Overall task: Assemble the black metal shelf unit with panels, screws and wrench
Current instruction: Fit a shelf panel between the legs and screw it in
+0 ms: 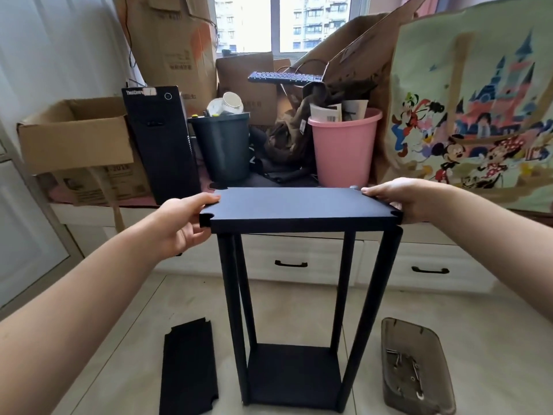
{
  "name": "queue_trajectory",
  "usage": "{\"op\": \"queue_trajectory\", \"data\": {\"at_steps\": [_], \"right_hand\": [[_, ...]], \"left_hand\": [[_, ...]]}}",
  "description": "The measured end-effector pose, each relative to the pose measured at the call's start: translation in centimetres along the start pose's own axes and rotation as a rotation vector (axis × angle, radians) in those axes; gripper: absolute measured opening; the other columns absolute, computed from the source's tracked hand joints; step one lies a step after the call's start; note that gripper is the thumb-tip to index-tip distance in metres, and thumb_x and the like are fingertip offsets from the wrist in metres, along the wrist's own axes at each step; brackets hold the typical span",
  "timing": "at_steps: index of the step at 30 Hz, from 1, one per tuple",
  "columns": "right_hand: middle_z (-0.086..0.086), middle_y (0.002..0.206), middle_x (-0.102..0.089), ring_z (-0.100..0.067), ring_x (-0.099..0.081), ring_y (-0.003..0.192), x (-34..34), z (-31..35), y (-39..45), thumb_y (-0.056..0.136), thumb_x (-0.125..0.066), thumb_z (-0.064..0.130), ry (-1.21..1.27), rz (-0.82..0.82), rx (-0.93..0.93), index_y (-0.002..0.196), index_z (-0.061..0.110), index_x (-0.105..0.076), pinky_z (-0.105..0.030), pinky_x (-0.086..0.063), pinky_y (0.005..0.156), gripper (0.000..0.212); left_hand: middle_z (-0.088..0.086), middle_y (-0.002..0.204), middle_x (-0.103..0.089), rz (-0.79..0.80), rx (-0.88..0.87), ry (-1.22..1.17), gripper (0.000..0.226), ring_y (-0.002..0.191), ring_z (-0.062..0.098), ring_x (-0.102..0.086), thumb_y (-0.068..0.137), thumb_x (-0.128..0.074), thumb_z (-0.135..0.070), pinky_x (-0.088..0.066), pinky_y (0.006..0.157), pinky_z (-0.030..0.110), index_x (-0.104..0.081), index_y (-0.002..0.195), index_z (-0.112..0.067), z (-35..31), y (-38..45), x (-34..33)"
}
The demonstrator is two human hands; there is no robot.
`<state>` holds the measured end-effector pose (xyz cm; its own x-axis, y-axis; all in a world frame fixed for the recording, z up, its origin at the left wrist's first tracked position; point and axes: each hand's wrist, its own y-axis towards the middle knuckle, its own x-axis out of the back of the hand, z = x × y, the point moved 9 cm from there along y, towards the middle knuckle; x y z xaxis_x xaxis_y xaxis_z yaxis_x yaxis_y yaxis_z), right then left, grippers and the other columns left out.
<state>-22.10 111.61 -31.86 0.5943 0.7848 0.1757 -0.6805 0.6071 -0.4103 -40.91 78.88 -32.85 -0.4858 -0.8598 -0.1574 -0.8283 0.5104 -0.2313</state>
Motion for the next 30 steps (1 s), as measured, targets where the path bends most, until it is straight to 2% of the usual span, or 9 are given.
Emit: {"op": "queue_trajectory", "data": {"at_steps": [2, 7, 13, 15, 18, 21, 25, 27, 30], "right_hand": [[-0.004, 0.095, -0.064, -0.012, -0.062, 0.073, -0.3, -0.3, 0.5, 0.098, -0.059, 0.016, 0.009, 0.018, -0.005, 0.09, 0.014, -0.07, -0.019, -0.049, 0.041, 0.013], [-0.005, 0.09, -0.064, -0.013, -0.062, 0.069, 0.1, -0.3, 1.5, 0.097, -0.062, 0.018, -0.029, -0.006, -0.003, 0.086, 0.013, -0.068, -0.019, -0.049, 0.039, 0.013], [-0.006, 0.086, -0.064, -0.013, -0.066, 0.046, 0.1, -0.4, 2.4, 0.096, -0.064, 0.018, -0.03, -0.01, -0.02, 0.084, 0.012, -0.068, -0.022, -0.049, 0.038, 0.013], [-0.006, 0.089, -0.064, -0.015, -0.067, 0.055, 0.1, -0.5, 2.5, 0.095, -0.065, 0.019, -0.045, -0.007, -0.032, 0.095, 0.01, -0.067, -0.022, -0.05, 0.039, 0.01], [-0.005, 0.09, -0.063, -0.015, -0.062, 0.069, 0.4, -0.7, 2.8, 0.095, -0.065, 0.023, -0.079, -0.012, -0.042, 0.11, 0.006, -0.062, -0.023, -0.051, 0.04, 0.023], [-0.004, 0.092, -0.063, -0.014, -0.061, 0.07, 0.5, -0.8, 2.8, 0.095, -0.064, 0.024, -0.068, 0.002, -0.06, 0.115, 0.006, -0.061, -0.024, -0.052, 0.044, 0.027], [-0.003, 0.089, -0.065, -0.012, -0.061, 0.07, 0.8, -0.7, 3.1, 0.098, -0.06, 0.027, -0.074, 0.007, -0.06, 0.117, 0.006, -0.061, -0.019, -0.049, 0.042, 0.028], [-0.003, 0.089, -0.065, -0.012, -0.061, 0.07, 0.9, -0.6, 3.2, 0.098, -0.06, 0.027, -0.069, 0.011, -0.05, 0.118, 0.006, -0.061, -0.022, -0.05, 0.046, 0.029], [-0.004, 0.093, -0.065, -0.012, -0.062, 0.073, 1.1, -0.6, 3.3, 0.097, -0.061, 0.025, -0.039, 0.005, -0.036, 0.121, 0.005, -0.061, -0.026, -0.05, 0.053, 0.031]], "left_hand": [[-0.004, 0.073, -0.07, 0.0, 0.017, 0.009, 0.012, 0.054, 0.008, -0.064, 0.091, -0.071, -0.018, -0.053, 0.047, 0.018, -0.07, 0.103, -0.014, 0.6, 0.4, 0.1], [-0.004, 0.076, -0.071, 0.008, 0.027, 0.007, 0.011, 0.056, 0.008, -0.064, 0.093, -0.069, -0.018, -0.054, 0.049, 0.019, -0.068, 0.103, -0.015, 1.2, 0.8, -0.1], [-0.003, 0.074, -0.07, -0.006, 0.039, -0.01, 0.011, 0.054, 0.007, -0.063, 0.094, -0.067, -0.018, -0.052, 0.048, 0.018, -0.067, 0.105, -0.015, 1.4, 0.7, 0.0], [-0.002, 0.074, -0.071, -0.005, 0.039, -0.012, 0.013, 0.055, 0.008, -0.064, 0.094, -0.068, -0.019, -0.053, 0.049, 0.018, -0.067, 0.107, -0.015, 1.4, 0.7, -0.2], [-0.003, 0.072, -0.072, -0.004, 0.03, -0.001, 0.015, 0.056, 0.01, -0.066, 0.093, -0.069, -0.02, -0.055, 0.051, 0.018, -0.068, 0.108, -0.015, 1.3, 0.8, -0.4], [-0.003, 0.071, -0.073, -0.009, 0.008, 0.018, 0.021, 0.057, 0.012, -0.069, 0.092, -0.071, -0.023, -0.058, 0.053, 0.021, -0.067, 0.111, -0.014, 0.8, 1.0, -0.8], [0.002, 0.073, -0.076, -0.034, -0.057, 0.058, 0.029, 0.065, 0.023, -0.074, 0.09, -0.073, -0.028, -0.063, 0.058, 0.034, -0.067, 0.115, -0.014, -0.1, 1.1, -1.2], [0.004, 0.075, -0.077, -0.019, -0.057, 0.051, 0.029, 0.07, 0.03, -0.076, 0.092, -0.071, -0.029, -0.064, 0.064, 0.04, -0.064, 0.116, -0.014, -0.2, 1.3, -1.6], [0.002, 0.072, -0.076, -0.005, -0.036, 0.084, 0.027, 0.064, 0.027, -0.074, 0.094, -0.067, -0.036, -0.061, 0.055, 0.033, -0.061, 0.114, -0.018, 0.5, 1.6, -1.9]]}}
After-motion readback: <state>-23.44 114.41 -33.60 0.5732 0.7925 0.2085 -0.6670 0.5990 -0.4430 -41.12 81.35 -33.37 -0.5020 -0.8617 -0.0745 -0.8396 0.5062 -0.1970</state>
